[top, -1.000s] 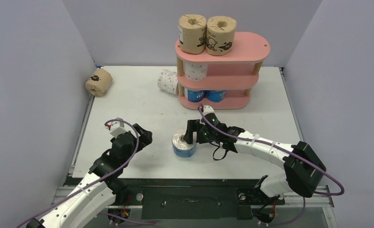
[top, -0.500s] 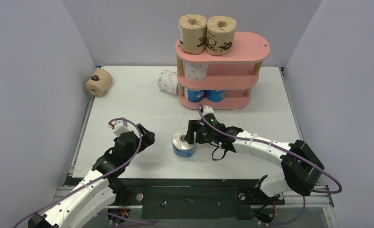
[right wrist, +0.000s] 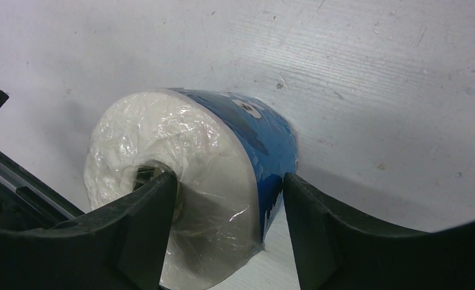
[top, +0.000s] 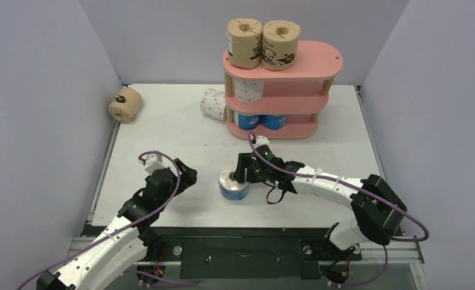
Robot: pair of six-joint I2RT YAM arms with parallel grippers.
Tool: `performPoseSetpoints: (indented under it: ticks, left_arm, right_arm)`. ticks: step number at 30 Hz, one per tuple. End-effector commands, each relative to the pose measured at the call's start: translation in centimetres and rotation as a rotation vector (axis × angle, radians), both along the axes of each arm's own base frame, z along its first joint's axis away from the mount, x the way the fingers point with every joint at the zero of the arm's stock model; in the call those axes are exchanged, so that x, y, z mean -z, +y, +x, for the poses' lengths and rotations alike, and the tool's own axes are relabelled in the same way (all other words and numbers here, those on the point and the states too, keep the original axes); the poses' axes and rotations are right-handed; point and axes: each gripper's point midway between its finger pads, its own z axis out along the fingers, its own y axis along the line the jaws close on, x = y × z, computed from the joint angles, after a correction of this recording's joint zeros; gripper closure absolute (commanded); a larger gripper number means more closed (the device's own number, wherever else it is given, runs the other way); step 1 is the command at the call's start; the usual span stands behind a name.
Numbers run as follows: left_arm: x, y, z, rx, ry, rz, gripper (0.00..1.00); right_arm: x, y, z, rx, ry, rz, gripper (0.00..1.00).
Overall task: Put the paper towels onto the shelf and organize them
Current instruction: Pick up the paper towel from the center of the board, then place the paper towel on the shelf.
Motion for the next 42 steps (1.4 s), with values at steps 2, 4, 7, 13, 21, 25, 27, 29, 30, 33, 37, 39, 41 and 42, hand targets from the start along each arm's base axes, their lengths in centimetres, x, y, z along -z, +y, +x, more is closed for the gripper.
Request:
performPoseSetpoints:
  ticks: [2,4,7,13,21,25,27,29,30,33,37,39,41,42]
  left_arm:
    - [-1.0,-0.4,0.6,-0.004,-0.038,-0.033,0.04]
    - [-1.0,-0.4,0.7,-0.006,-0.039,-0.034,0.04]
    - [-1.0,-0.4,0.7,-0.005,-0.039,-0.033,0.04]
    - [-1.2,-0.3,0.7,-0.008,-0.045,-0.035,0.04]
    - [-1.6,-0.2,0.8,-0.011,-0.057,-0.039,0.04]
    - [-1.7,-0.3,0.8,-0.007,-0.058,-0.046,0.04]
    - [-1.8,-0.4,0.8,-0.005,-0.062,-0.049,0.04]
    - [-2.0,-0.4,0.9,-0.003,-0.068,-0.051,0.04]
    - [-2.0,-0.4,0.9,-0.004,-0.069,-0.051,0.03]
    - [-2.0,-0.5,0.9,0.0,-0.071,-0.055,0.04]
    - [-1.7,-0.8,0.8,0.01,-0.062,-0.067,0.03]
    - [-1.3,-1.0,0.7,0.02,-0.05,-0.074,0.03]
    - [-1.0,-1.1,0.5,0.027,-0.041,-0.079,0.03]
    - [-0.8,-1.3,0.4,0.032,-0.035,-0.085,0.03]
  right_arm:
    - [0.5,-0.1,0.3,0.015,-0.006,-0.042,0.44]
    - [0.4,-0.2,0.3,0.018,-0.009,-0.042,0.48]
    - [-0.3,-0.7,0.7,0.043,-0.037,-0.049,0.55]
    - [-3.4,-2.7,1.9,0.106,-0.106,-0.045,0.61]
    - [-8.0,-9.7,4.7,0.329,-0.168,-0.007,0.63]
    - [-9.5,-15.1,6.1,0.533,-0.202,0.012,0.63]
    - [-9.7,-17.8,6.6,0.636,-0.201,0.043,0.63]
    - [-9.5,-20.5,6.9,0.739,-0.191,0.076,0.63]
    - [-9.3,-22.5,7.1,0.813,-0.181,0.1,0.63]
    - [-9.1,-24.7,7.3,0.907,-0.168,0.148,0.64]
    - [-8.9,-27.3,7.8,1.025,-0.165,0.176,0.64]
    - [-9.0,-28.1,8.1,1.067,-0.174,0.181,0.65]
    - [-9.2,-28.9,8.5,1.103,-0.183,0.182,0.65]
    - [-9.4,-29.3,8.6,1.122,-0.188,0.189,0.65]
